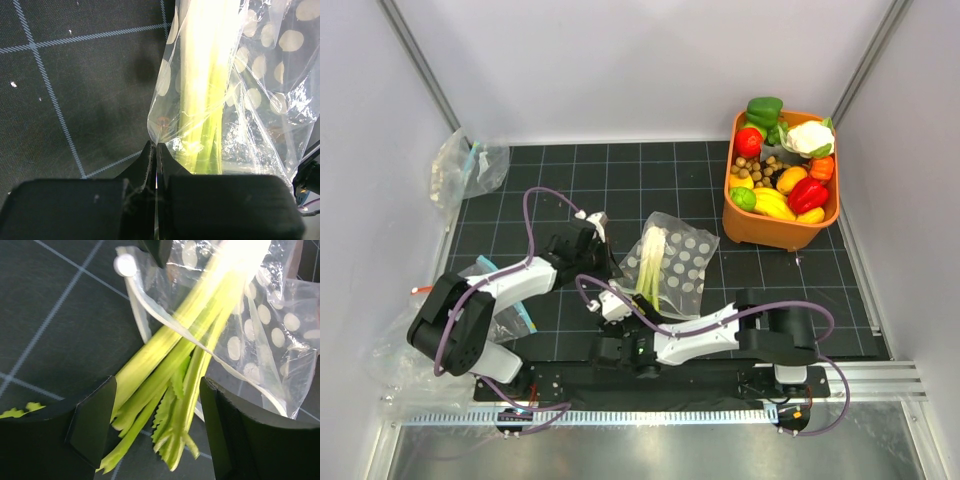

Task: Place the food in the zip-top bag and seal the zipper
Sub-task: Adjust the fake vegetable in the zipper food storage bag.

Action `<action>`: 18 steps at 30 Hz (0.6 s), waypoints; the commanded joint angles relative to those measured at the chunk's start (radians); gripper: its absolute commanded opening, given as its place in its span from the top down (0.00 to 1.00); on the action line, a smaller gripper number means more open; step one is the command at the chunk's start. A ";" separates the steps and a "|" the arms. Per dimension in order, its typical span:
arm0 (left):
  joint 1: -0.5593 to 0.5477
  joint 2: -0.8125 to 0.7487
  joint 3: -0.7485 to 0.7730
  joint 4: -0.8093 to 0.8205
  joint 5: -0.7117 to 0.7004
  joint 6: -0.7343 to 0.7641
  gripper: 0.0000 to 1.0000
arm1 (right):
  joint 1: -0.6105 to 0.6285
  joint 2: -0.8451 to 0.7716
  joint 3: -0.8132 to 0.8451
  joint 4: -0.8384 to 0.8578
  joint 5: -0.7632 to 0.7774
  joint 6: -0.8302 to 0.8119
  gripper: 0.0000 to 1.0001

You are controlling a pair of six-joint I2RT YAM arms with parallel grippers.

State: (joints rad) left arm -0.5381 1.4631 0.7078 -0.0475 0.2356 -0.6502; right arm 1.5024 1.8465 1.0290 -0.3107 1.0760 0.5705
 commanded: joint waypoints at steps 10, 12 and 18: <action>0.001 -0.012 0.002 0.035 0.005 -0.003 1.00 | -0.140 -0.159 -0.133 -0.005 -0.150 0.152 0.02; 0.001 -0.009 0.004 0.035 0.008 -0.003 1.00 | -0.156 -0.190 -0.168 0.057 -0.195 0.146 0.02; 0.001 0.006 0.010 0.034 0.021 0.000 1.00 | -0.217 -0.236 -0.259 0.151 -0.337 0.161 0.02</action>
State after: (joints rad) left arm -0.5381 1.4635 0.7078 -0.0441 0.2379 -0.6506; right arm 1.3052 1.6299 0.8013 -0.2283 0.8192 0.7052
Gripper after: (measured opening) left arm 0.009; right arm 0.979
